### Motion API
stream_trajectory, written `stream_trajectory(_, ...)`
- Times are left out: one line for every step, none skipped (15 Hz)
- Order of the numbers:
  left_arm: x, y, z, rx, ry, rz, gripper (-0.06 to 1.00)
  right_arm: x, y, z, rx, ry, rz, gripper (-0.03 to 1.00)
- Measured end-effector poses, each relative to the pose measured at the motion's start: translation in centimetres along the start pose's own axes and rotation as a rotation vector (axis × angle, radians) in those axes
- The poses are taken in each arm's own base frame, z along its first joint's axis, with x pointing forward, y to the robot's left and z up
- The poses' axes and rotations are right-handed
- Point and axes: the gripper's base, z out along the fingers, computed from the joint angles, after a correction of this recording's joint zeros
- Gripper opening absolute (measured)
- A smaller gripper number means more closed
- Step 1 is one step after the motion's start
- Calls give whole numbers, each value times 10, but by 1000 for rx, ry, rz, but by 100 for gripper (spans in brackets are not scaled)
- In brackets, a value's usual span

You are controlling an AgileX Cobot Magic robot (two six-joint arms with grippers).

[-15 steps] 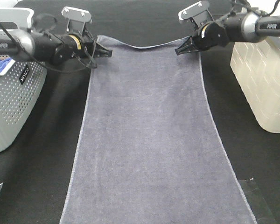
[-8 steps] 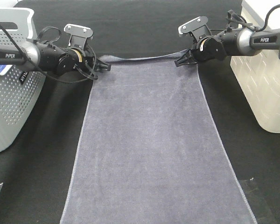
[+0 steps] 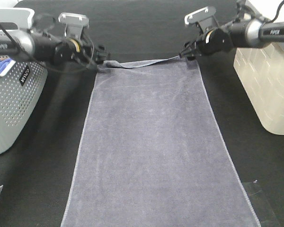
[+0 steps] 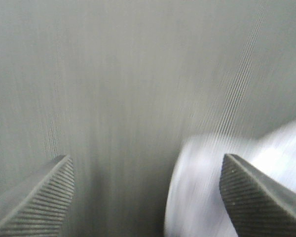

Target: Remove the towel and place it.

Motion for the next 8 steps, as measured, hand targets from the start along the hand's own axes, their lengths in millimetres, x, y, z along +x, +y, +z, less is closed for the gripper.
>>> stream_trajectory(-13,-1,-4,10,-49,1,77,-7,-3,-5,5,-16,4,72)
stream_trajectory(-13,-1,-4,10,-49,1,77,-7,-3,-5,5,-16,4,72)
stream_trajectory(-24,-1,-6,13,-85,0,77,-14,-5,-10,9,-30,5,72)
stream_trajectory(-33,-1,-7,14,-109,1,77,-19,-7,-15,13,-40,6,72)
stream_trajectory(-40,2,-8,10,-130,-1,77,-23,-9,-19,18,-42,7,72)
stream_trajectory(-52,6,-11,-5,-147,-3,77,-30,-13,-27,27,-30,13,72)
stream_trajectory(-62,9,-14,-29,-133,-5,77,-33,-15,-31,32,-27,17,72)
stream_trajectory(-73,11,-18,-54,-113,-8,77,-45,-20,-45,38,-25,66,72)
